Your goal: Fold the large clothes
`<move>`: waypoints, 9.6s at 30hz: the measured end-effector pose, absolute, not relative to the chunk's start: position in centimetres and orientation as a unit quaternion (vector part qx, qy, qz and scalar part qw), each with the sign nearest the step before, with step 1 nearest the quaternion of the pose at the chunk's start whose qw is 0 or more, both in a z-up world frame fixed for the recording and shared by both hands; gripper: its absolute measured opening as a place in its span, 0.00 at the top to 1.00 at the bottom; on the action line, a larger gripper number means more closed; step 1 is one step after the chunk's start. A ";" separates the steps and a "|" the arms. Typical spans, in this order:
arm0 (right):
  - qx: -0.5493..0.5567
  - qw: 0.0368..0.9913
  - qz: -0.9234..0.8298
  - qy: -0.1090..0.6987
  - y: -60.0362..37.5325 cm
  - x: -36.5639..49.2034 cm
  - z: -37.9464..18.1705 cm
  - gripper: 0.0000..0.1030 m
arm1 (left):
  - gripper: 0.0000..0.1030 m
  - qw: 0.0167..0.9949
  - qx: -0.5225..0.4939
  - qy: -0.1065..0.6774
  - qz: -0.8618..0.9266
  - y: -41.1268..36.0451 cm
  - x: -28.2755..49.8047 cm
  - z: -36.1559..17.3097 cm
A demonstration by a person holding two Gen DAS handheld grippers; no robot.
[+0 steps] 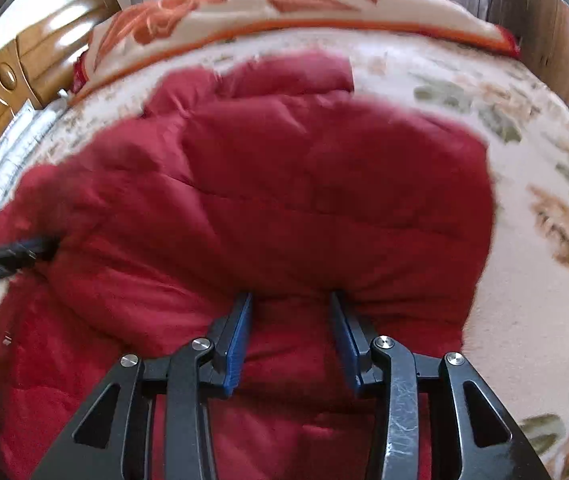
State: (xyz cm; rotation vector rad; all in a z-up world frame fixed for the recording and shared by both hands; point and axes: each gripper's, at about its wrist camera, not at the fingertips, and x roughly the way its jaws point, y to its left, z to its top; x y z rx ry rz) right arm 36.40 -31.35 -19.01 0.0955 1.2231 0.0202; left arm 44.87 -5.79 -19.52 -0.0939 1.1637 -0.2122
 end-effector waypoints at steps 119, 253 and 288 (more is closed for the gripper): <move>0.270 0.844 0.023 0.463 -39.0 25.5 -8.3 0.27 | 0.93 0.874 -0.036 0.412 -0.255 -12.6 38.5 -9.8; 0.133 0.830 -0.025 0.541 -34.0 34.2 -13.5 0.44 | 0.48 0.860 0.035 0.507 -0.045 -2.5 36.0 -12.5; 0.153 0.807 0.006 0.571 -35.0 11.1 -8.6 0.20 | 0.23 0.868 0.051 0.493 0.016 1.5 19.0 -9.2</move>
